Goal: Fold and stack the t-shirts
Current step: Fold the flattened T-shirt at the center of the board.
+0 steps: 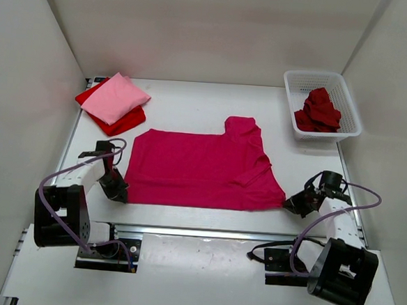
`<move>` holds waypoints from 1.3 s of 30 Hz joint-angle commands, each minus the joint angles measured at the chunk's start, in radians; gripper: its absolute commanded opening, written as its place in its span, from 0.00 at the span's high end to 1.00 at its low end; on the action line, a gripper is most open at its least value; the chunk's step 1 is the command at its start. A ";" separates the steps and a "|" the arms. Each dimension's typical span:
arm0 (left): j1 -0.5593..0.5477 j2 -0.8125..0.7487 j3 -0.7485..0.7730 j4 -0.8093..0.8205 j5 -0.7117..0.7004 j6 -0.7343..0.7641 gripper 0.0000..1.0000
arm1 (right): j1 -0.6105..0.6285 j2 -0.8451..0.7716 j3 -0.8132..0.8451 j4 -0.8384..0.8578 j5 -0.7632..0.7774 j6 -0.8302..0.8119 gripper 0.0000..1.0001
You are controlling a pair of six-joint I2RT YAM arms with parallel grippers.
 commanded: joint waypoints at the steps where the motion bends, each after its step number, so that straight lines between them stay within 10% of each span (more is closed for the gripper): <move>1: 0.016 -0.013 0.031 -0.082 -0.029 0.056 0.79 | -0.014 -0.027 0.065 -0.176 0.110 -0.070 1.00; 5: -0.007 -0.026 0.060 -0.109 -0.042 0.066 0.35 | 0.013 -0.045 0.135 -0.248 0.180 -0.115 0.82; 8: -0.046 -0.020 0.128 -0.132 -0.026 0.060 0.25 | 0.027 -0.030 0.207 -0.256 0.169 -0.138 0.62; 12: -0.145 0.011 0.258 -0.155 -0.044 0.041 0.29 | 0.081 0.016 0.391 -0.297 0.207 -0.164 0.55; 15: -0.177 0.025 0.339 -0.152 -0.059 0.024 0.50 | 0.131 0.033 0.482 -0.265 0.165 -0.188 0.58; 19: -0.187 0.033 0.320 -0.045 0.016 0.030 0.99 | 0.291 0.059 0.369 0.018 -0.114 -0.134 1.00; 25: -0.309 0.025 0.217 0.151 0.129 -0.049 1.00 | 0.604 0.183 0.297 0.292 -0.090 -0.035 1.00; 32: -0.409 0.010 0.114 0.285 0.209 -0.123 0.95 | 0.618 0.216 0.229 0.276 -0.012 -0.037 1.00; 36: -0.397 -0.023 0.044 0.320 0.199 -0.117 0.88 | 0.528 0.196 0.151 0.292 -0.041 -0.040 0.64; 39: -0.383 -0.032 0.016 0.314 0.189 -0.100 0.86 | 0.503 0.229 0.145 0.292 -0.044 -0.079 0.63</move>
